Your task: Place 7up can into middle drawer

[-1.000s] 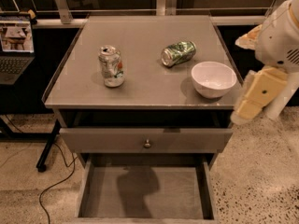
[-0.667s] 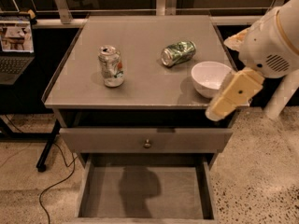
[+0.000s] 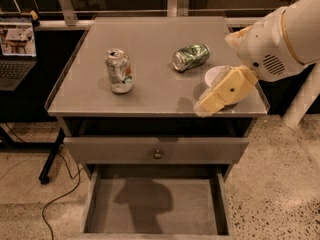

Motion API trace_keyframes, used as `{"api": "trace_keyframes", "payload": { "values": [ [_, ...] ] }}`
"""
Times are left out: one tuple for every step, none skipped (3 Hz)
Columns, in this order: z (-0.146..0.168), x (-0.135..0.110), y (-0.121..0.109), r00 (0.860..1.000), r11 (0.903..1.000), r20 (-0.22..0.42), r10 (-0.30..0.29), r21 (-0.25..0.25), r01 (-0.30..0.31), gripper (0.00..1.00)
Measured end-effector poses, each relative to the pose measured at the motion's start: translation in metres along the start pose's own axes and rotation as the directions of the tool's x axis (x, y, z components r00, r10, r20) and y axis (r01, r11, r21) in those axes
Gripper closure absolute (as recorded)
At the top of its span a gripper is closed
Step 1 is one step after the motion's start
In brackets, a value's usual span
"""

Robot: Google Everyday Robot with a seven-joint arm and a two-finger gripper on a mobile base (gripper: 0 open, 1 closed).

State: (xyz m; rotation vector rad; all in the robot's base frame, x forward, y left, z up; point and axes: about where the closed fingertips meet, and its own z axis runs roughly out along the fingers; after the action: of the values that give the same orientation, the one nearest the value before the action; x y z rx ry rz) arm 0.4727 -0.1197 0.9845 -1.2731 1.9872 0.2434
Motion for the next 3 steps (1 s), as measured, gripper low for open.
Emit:
{"api": "trace_keyframes", "payload": {
  "values": [
    [0.000, 0.000, 0.000, 1.000, 1.0000, -0.003, -0.001, -0.001, 0.001, 0.00],
    [-0.001, 0.007, -0.001, 0.999, 0.9985, 0.009, 0.042, 0.036, -0.042, 0.00],
    [0.026, -0.001, 0.006, 0.997, 0.9985, 0.047, 0.053, 0.014, -0.054, 0.00]
  ]
}}
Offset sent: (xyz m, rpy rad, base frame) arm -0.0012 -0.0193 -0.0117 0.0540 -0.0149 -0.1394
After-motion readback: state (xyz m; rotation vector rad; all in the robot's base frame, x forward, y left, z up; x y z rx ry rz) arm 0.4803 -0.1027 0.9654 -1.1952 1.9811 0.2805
